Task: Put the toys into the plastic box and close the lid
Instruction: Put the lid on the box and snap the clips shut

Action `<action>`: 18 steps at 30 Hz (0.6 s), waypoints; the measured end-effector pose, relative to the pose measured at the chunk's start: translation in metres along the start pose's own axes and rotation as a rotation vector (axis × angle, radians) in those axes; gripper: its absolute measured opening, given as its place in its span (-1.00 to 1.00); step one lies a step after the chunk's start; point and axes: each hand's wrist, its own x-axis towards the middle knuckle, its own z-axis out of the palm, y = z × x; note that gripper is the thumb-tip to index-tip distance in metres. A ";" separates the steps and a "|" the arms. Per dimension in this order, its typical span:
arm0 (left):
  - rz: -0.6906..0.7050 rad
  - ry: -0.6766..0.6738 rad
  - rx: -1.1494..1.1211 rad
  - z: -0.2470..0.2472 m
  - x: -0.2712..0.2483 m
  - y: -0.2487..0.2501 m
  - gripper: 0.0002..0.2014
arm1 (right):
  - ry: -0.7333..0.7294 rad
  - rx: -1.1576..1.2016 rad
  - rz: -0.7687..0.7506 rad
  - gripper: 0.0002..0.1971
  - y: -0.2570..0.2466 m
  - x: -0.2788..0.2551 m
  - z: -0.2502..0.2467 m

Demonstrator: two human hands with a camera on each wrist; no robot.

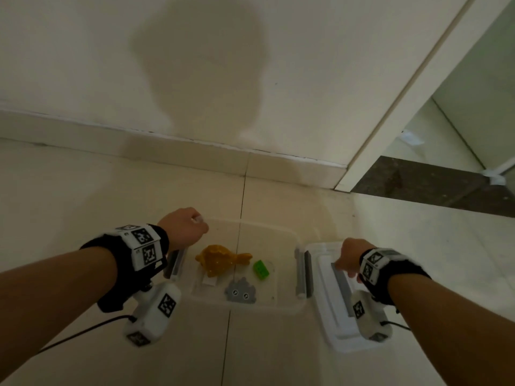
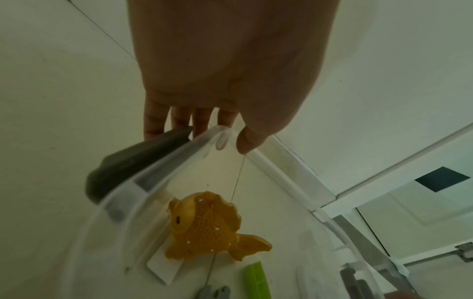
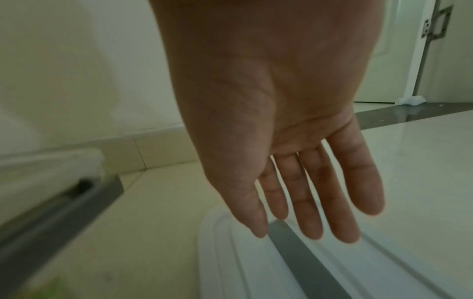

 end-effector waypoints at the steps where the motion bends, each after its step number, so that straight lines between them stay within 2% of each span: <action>1: 0.005 0.007 0.018 0.001 0.001 0.001 -0.62 | 0.002 -0.047 -0.001 -0.54 0.003 0.001 0.009; 6: -0.048 -0.003 -0.005 0.001 0.007 -0.004 -0.63 | 0.013 -0.084 0.011 -0.55 0.010 0.011 0.042; 11: -0.112 -0.045 -0.042 0.007 0.006 -0.007 -0.64 | 0.091 -0.023 0.014 -0.59 0.008 0.017 0.056; 13: -0.123 -0.045 -0.068 0.007 0.005 -0.007 -0.67 | 0.097 0.003 0.026 -0.51 0.006 0.016 0.059; 16: -0.123 -0.037 -0.083 0.005 0.004 -0.008 -0.74 | 0.069 0.048 0.042 -0.26 0.004 0.013 0.060; 18: -0.118 -0.041 -0.072 0.003 0.004 -0.010 -0.68 | 0.058 0.043 0.049 -0.23 0.003 0.010 0.052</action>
